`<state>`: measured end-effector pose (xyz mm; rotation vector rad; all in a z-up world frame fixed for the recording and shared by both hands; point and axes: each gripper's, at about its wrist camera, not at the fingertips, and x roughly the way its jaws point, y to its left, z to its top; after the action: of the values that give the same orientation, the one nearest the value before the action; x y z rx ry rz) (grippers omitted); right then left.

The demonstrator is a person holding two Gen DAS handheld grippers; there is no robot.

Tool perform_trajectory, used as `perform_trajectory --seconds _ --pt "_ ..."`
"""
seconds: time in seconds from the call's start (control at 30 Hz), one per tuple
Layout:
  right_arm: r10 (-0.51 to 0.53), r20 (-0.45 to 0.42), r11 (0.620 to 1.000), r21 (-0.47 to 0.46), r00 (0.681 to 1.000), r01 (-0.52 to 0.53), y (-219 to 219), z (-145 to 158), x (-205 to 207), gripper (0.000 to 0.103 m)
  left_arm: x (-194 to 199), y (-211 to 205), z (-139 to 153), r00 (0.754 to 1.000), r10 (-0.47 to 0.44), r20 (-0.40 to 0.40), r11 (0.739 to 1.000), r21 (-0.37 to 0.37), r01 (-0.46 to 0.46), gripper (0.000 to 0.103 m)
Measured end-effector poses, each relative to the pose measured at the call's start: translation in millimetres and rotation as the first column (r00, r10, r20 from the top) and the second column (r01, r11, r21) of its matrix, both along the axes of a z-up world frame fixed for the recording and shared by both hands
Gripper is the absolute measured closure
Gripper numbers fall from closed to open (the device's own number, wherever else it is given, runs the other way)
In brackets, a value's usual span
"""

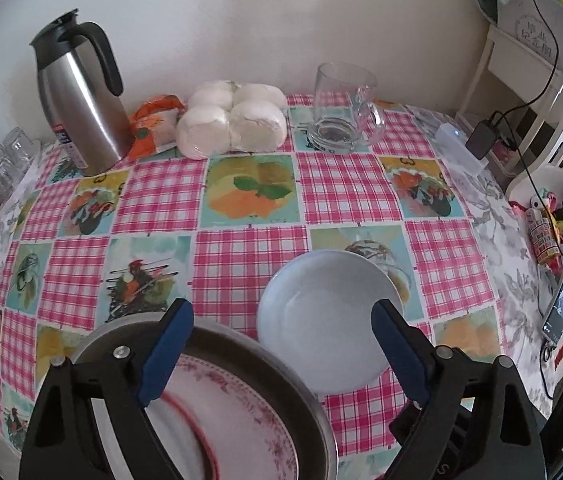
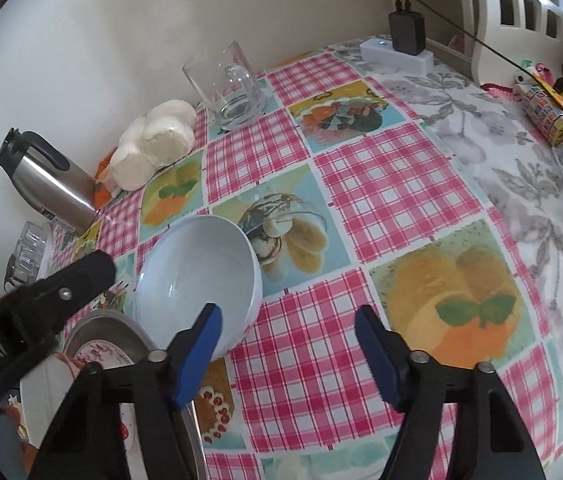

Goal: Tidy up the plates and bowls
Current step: 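Move both grippers to the rim of the pale blue round bowl, then close both grippers on the pale blue bowl rim and lift it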

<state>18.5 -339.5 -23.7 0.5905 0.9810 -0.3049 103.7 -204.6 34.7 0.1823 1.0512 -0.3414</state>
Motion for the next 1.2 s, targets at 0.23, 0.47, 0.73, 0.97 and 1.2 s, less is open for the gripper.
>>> perform_trajectory --seconds 0.23,0.47,0.73,0.97,1.2 --pt "0.026 -0.022 1.0 -0.006 0.999 -0.026 3 -11 19 0.055 10 -1 -14 1.0 0.001 -0.029 1.0 0.008 -0.001 0.02" --pt "0.052 -0.043 0.999 0.006 0.998 -0.052 9 -24 30 0.072 14 0 -21 0.999 -0.003 -0.048 1.0 0.006 0.003 0.021" --pt "0.051 -0.035 0.998 0.023 0.998 -0.05 8 -27 30 0.075 13 -3 -23 0.999 -0.016 -0.049 1.0 0.014 0.017 0.021" --pt "0.035 -0.035 0.999 0.019 0.999 -0.034 -1 -26 24 0.075 9 -10 -24 0.998 -0.053 -0.034 0.998 0.025 0.054 0.021" --pt "0.006 -0.047 1.0 0.0 0.999 -0.006 -13 -24 16 0.075 4 -20 -28 0.995 -0.096 -0.04 0.995 0.021 0.097 0.032"
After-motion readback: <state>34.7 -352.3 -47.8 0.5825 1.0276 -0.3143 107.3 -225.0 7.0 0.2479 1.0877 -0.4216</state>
